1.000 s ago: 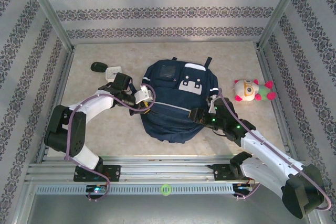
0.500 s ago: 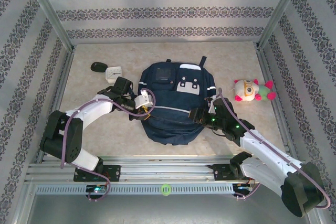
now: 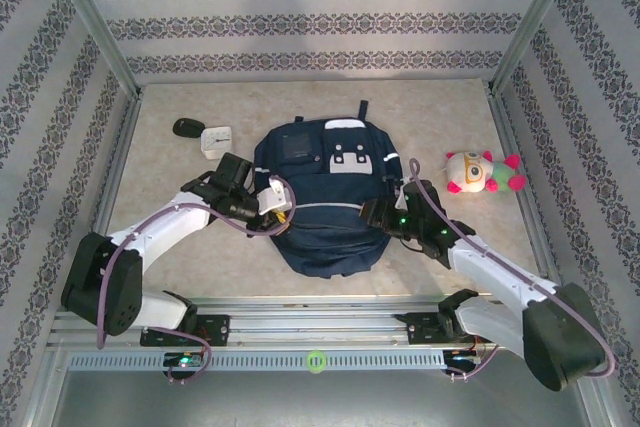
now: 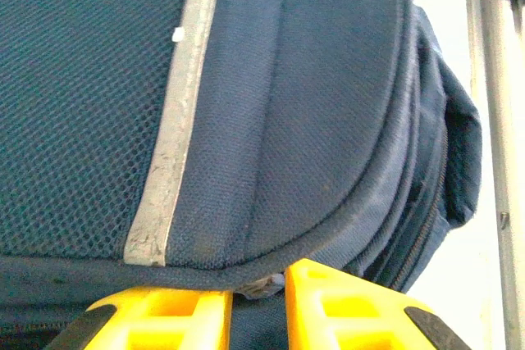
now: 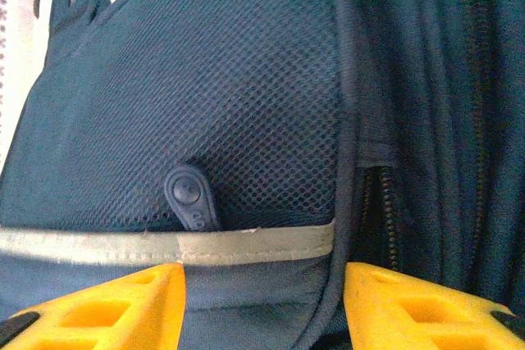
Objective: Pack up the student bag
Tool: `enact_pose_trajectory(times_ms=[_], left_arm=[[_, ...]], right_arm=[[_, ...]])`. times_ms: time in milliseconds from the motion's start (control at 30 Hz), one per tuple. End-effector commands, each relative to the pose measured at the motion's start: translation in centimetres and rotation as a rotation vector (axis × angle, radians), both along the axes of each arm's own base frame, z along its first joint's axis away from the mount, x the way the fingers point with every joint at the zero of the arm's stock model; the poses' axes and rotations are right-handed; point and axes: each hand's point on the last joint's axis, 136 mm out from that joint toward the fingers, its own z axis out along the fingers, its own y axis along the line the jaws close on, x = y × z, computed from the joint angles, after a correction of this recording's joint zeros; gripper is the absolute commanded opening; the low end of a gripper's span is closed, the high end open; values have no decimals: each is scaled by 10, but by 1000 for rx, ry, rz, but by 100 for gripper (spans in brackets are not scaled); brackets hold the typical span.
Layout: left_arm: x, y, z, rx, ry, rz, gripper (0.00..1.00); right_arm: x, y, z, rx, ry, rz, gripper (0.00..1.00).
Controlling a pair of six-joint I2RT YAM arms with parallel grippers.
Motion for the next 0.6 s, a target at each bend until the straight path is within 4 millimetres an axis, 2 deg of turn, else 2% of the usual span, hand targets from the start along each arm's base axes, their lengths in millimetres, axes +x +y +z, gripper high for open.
enact_pose_trajectory(times_ms=[0, 133, 367, 500, 567], left_arm=[[-17, -10, 7, -11, 2, -37, 23], [-24, -25, 11, -6, -25, -60, 25], [-43, -55, 19, -30, -78, -99, 26], [-50, -65, 27, -61, -105, -105, 33], [-50, -61, 32, -50, -137, -107, 40]], right_arm=[[40, 13, 45, 67, -176, 44, 53], [63, 19, 49, 80, -182, 92, 53], [88, 32, 44, 93, -190, 165, 53], [105, 23, 49, 90, -215, 161, 56], [113, 14, 62, 96, -247, 151, 58]])
